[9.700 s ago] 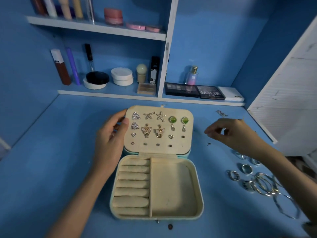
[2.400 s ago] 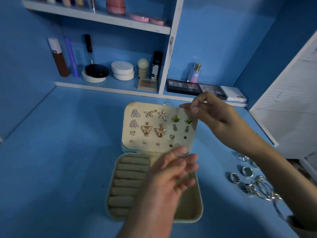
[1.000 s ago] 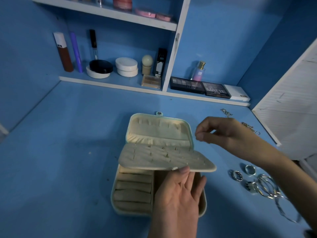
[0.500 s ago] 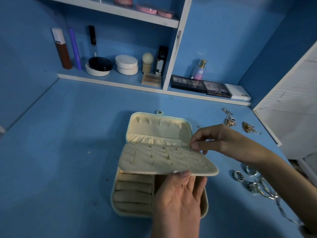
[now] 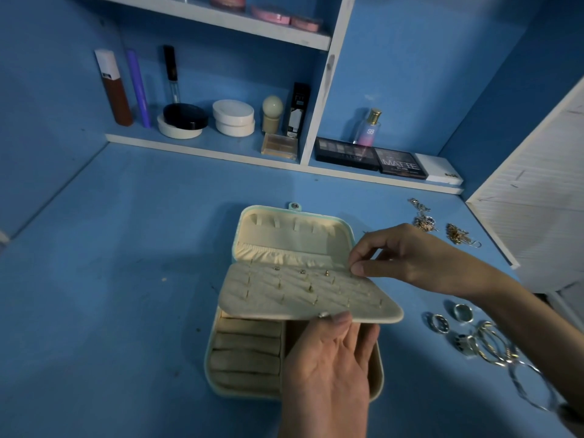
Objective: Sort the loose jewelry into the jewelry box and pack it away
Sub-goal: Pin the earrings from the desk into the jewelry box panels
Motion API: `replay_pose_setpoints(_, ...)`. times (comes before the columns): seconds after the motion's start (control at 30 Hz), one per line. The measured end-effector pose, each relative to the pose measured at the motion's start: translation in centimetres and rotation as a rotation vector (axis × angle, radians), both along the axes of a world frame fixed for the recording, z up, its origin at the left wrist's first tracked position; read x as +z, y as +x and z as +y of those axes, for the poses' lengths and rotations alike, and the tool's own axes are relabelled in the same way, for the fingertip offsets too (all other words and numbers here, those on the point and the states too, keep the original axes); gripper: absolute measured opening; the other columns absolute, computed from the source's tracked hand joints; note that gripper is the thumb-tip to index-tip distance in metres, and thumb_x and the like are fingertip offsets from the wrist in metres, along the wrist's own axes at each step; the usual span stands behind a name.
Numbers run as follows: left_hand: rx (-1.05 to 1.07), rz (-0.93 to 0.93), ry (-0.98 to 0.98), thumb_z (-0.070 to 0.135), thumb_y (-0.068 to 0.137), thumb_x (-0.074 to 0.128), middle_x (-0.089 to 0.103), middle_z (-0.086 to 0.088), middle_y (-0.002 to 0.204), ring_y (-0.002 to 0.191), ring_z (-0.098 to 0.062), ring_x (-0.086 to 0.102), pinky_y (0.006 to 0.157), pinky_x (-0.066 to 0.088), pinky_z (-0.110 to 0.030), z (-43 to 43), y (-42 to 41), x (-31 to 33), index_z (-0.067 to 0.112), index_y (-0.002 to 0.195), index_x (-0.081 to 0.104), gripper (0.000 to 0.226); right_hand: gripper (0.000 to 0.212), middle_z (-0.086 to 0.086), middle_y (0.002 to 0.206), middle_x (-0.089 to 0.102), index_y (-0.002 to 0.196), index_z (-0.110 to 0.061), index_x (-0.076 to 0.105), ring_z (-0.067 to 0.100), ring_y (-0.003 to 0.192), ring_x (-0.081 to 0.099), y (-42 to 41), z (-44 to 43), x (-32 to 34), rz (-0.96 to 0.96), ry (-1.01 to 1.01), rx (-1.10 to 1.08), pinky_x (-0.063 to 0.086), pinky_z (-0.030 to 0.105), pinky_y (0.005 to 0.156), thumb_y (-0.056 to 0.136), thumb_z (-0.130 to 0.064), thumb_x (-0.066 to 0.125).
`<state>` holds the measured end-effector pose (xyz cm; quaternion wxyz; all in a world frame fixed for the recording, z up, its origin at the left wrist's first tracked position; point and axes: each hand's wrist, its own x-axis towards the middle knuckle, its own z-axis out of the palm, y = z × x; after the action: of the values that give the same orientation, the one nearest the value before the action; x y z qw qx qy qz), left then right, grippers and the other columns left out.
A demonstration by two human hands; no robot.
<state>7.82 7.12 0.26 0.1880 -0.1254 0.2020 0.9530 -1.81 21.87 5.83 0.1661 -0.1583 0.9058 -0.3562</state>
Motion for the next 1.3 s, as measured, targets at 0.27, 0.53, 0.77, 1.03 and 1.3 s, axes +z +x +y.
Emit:
replay_pose_setpoints(0.27, 0.015, -0.003, -0.040, 0.018, 0.012, 0.093, 0.068, -0.014, 0.116, 0.104, -0.024, 0.067, 0.092, 0.042, -0.042, 0.1, 0.0, -0.3, 0.006, 0.105, 0.068, 0.097, 0.007, -0.008, 0.081, 0.071, 0.084, -0.017, 0.072, 0.013, 0.079, 0.064, -0.1, 0.1, 0.2, -0.030, -0.003, 0.013, 0.052, 0.032, 0.080, 0.084, -0.012, 0.067)
replay_pose_setpoints(0.53, 0.005, 0.000, -0.061, 0.020, 0.013, 0.093, 0.067, -0.014, 0.119, 0.107, -0.023, 0.066, 0.096, 0.040, -0.041, 0.2, 0.1, -0.3, 0.006, 0.118, 0.063, 0.109, 0.006, 0.000, 0.085, 0.071, 0.087, -0.013, 0.071, 0.025, 0.086, 0.064, -0.2, 0.5, -0.3, -0.072, -0.072, 0.004, 0.051, 0.026, 0.079, 0.084, -0.012, 0.066)
replay_pose_setpoints(0.77, 0.012, 0.006, -0.082, 0.020, 0.012, 0.093, 0.067, -0.013, 0.118, 0.107, -0.023, 0.066, 0.096, 0.040, -0.041, 0.2, 0.2, -0.3, 0.007, 0.116, 0.063, 0.109, 0.010, -0.009, 0.083, 0.070, 0.081, -0.021, 0.073, 0.011, 0.082, 0.065, -0.3, 0.1, -0.2, -0.033, -0.031, 0.040, 0.052, 0.032, 0.083, 0.081, -0.012, 0.070)
replay_pose_setpoints(1.03, 0.005, 0.029, -0.062, 0.021, 0.012, 0.092, 0.069, -0.013, 0.115, 0.106, -0.023, 0.066, 0.092, 0.041, -0.040, 0.1, 0.1, -0.4, 0.009, 0.099, 0.072, 0.090, 0.011, -0.005, 0.083, 0.071, 0.085, -0.019, 0.072, 0.012, 0.080, 0.064, -1.2, -0.3, 1.4, 0.009, 0.118, 0.172, 0.049, 0.037, 0.082, 0.083, -0.009, 0.067)
replay_pose_setpoints(1.3, 0.030, 0.002, -0.131, 0.023, 0.011, 0.093, 0.068, -0.015, 0.115, 0.106, -0.024, 0.066, 0.091, 0.043, -0.041, 0.1, 0.0, -0.5, 0.008, 0.114, 0.065, 0.108, 0.013, -0.006, 0.079, 0.069, 0.081, -0.017, 0.071, -0.002, 0.071, 0.059, -1.8, -1.4, 2.2, -0.072, 0.239, 0.226, 0.048, 0.017, 0.073, 0.081, -0.006, 0.066)
